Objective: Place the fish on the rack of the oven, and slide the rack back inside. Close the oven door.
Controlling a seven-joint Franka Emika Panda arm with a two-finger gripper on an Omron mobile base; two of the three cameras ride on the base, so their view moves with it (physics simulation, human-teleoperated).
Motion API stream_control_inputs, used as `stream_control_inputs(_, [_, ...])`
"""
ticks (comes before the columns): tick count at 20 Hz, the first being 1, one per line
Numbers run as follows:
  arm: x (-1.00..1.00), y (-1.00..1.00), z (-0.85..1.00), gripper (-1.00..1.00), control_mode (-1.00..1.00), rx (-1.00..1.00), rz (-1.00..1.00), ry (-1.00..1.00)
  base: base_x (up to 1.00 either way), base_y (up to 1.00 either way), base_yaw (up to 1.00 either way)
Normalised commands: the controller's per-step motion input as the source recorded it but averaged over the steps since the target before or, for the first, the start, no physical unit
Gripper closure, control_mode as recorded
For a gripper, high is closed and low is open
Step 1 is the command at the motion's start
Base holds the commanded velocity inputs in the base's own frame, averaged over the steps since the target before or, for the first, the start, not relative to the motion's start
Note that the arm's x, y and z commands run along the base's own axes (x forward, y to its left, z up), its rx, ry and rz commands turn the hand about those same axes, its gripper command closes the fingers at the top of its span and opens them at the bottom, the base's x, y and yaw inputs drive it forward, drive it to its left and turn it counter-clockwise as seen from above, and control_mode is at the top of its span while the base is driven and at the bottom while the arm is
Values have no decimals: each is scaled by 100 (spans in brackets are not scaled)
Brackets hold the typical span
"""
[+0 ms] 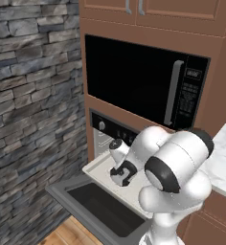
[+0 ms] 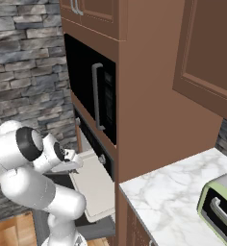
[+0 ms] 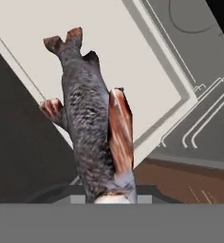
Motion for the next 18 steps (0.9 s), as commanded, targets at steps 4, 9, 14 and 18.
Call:
stream_control_inputs(4, [52, 0, -62, 100, -100, 0, -8, 1, 0, 0, 0])
stream_control_inputs(9, [57, 0, -65, 100, -100, 0, -6, 1, 0, 0, 0])
stream_control_inputs(14, [66, 9, -75, 100, -100, 0, -6, 0, 0, 0, 0])
stream_control_inputs(18, [76, 23, -74, 100, -100, 0, -9, 0, 0, 0, 0])
